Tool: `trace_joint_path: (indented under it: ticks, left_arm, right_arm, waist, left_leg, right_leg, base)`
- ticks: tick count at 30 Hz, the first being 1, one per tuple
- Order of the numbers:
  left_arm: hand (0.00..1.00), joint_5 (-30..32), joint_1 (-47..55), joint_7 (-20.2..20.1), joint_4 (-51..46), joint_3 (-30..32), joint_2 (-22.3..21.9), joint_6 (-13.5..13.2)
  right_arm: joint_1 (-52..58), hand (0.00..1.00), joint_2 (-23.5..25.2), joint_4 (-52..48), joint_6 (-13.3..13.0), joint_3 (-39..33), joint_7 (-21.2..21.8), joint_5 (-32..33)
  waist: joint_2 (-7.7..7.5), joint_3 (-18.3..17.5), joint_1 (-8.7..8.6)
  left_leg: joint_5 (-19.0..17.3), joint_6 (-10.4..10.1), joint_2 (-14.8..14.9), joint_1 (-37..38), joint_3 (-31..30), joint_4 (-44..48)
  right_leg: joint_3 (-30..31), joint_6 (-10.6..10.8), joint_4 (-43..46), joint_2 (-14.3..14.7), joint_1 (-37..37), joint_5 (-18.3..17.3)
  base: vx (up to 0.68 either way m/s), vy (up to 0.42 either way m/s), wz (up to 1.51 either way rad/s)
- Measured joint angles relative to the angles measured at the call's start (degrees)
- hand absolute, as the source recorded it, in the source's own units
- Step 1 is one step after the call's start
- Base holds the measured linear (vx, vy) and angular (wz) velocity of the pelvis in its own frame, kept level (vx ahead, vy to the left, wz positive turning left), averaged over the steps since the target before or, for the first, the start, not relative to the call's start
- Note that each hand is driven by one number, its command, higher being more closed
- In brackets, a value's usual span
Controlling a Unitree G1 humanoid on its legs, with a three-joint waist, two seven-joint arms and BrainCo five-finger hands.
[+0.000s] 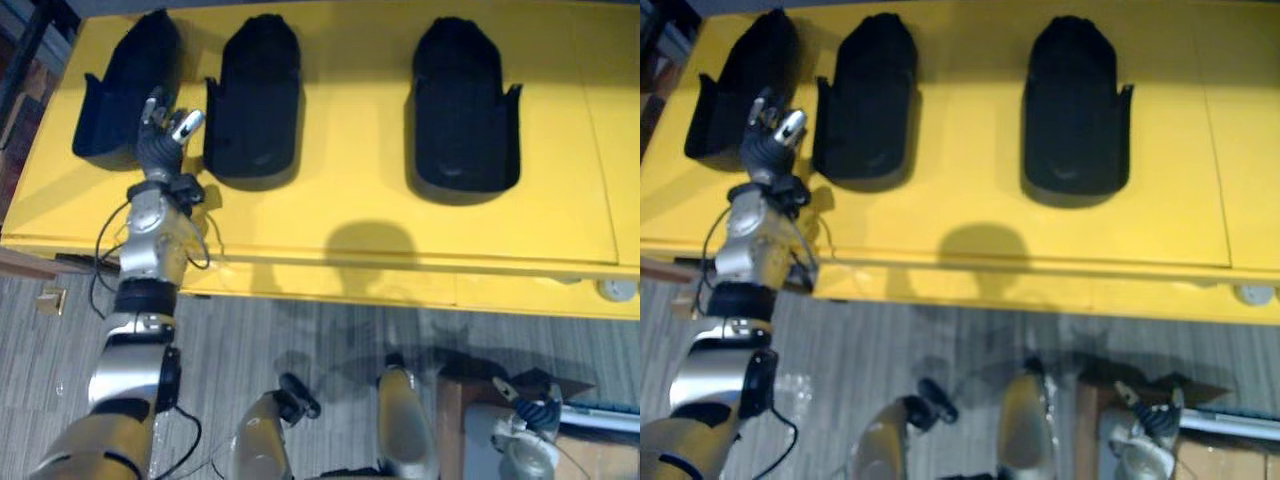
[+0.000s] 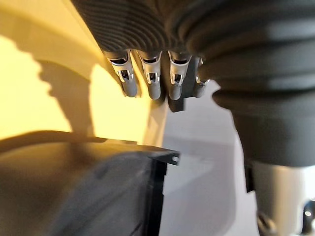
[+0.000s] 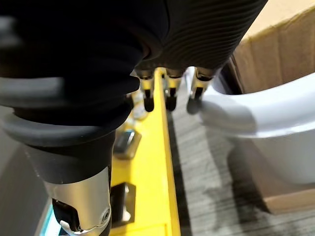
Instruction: Walk over and take plastic housings, then place them on the shelf
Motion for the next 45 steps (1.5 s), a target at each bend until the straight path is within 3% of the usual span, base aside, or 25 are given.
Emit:
trace_joint_path:
  ticks: [22,45]
  left_arm:
    - [0.0,-2.4,-5.7,-0.8,3.9,-0.8,0.4,0.0]
    - [0.0,-2.7,-8.5,-1.2,4.3,-3.5,2.0,0.4]
  right_arm:
    - [-1.0,0.0,-0.8,-0.8,-0.1,0.0,0.1,0.0]
    - [-2.0,0.0,-1.0,-1.4,-0.1,0.1,0.2,0.1]
  waist:
    - [-0.4,0.6,0.05]
    - [-1.1,1.1,-1.37]
  left_leg:
    - [-0.6,0.3,0.5,-1.8,0.8,1.8]
    - [-1.7,0.3,1.5,-2.4,2.0,3.5]
  right_leg:
    - [1.4,0.1,1.7,0.1,-2.9,0.0]
    - [2.7,0.4,2.6,0.9,-4.4,-0.2]
  base:
    - [0.0,0.001,-0.01]
    - [-0.01,0.002,-0.02]
